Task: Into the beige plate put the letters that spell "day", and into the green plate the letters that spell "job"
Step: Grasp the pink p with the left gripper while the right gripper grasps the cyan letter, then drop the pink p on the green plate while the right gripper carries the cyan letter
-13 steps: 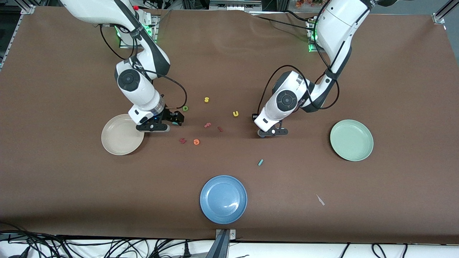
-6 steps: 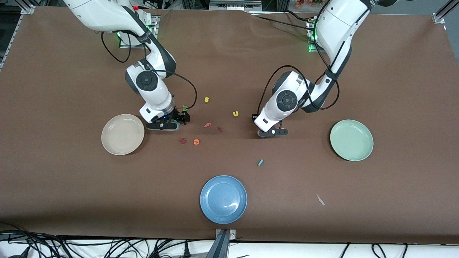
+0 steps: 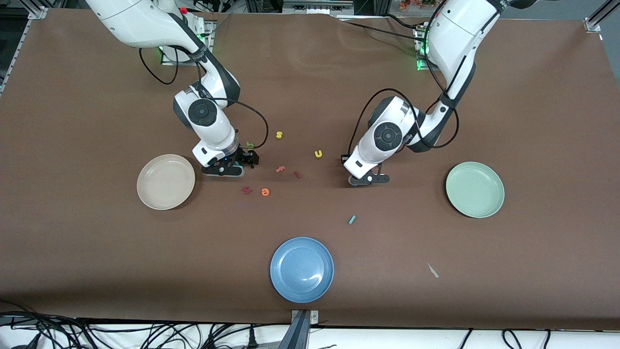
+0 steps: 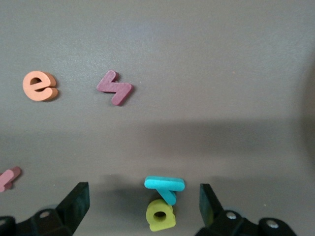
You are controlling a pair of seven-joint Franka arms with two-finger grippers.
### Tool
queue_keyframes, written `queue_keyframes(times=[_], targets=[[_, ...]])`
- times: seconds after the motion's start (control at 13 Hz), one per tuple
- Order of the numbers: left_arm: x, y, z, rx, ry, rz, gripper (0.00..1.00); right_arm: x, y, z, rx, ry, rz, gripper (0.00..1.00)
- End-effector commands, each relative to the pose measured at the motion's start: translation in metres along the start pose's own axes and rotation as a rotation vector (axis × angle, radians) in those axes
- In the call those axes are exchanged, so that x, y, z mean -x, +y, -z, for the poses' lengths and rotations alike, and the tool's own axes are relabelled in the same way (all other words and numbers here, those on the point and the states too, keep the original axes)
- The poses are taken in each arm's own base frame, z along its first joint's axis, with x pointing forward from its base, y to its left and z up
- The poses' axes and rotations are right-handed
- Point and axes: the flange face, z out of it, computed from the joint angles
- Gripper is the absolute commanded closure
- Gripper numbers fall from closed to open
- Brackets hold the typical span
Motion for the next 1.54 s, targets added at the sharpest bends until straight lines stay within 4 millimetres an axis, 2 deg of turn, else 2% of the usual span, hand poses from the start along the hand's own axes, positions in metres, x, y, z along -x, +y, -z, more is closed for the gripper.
queue_keyframes(times=[0.0,0.15,0.38,0.46,0.77,0.85,0.92,1.0,1.08,1.23,1.38,1.46], targets=[[-0.003,0.003,-0.008,-0.010,0.007,-0.024,0.78,0.006,0.001,-0.011,-0.009,0.007,-0.008,0.04],[-0.004,0.002,-0.007,-0.012,0.005,-0.026,0.88,0.008,0.002,-0.013,-0.013,0.008,-0.009,0.06],[-0.008,0.000,0.006,-0.004,0.023,-0.023,0.90,0.014,0.006,-0.017,-0.004,-0.003,-0.006,0.09],[-0.008,-0.001,0.007,-0.004,0.024,-0.023,0.99,0.017,0.007,-0.018,-0.001,-0.007,-0.004,0.12],[-0.010,-0.003,0.010,-0.004,0.026,-0.019,1.00,0.016,0.009,-0.018,0.003,-0.004,0.000,0.16],[-0.011,-0.004,0.028,-0.006,0.033,-0.019,1.00,0.016,0.010,-0.018,0.004,-0.004,-0.001,0.18],[-0.012,-0.013,0.057,-0.025,0.023,-0.021,1.00,0.016,0.010,-0.018,0.004,-0.004,-0.001,0.21],[-0.015,-0.026,0.094,-0.041,0.012,-0.051,1.00,0.016,0.010,-0.018,0.004,-0.003,0.005,0.24],[-0.018,-0.048,0.123,-0.062,-0.015,-0.070,1.00,0.015,0.011,-0.018,0.010,0.001,0.013,0.26],[-0.033,-0.100,0.166,-0.083,-0.077,-0.080,1.00,0.012,0.015,-0.018,0.016,0.005,0.014,0.27],[-0.048,-0.166,0.177,-0.082,-0.150,-0.087,1.00,0.011,0.018,-0.019,0.020,0.008,0.016,0.28],[-0.059,-0.204,0.181,-0.063,-0.150,-0.081,1.00,0.010,0.018,-0.019,0.022,0.011,0.021,0.32]])
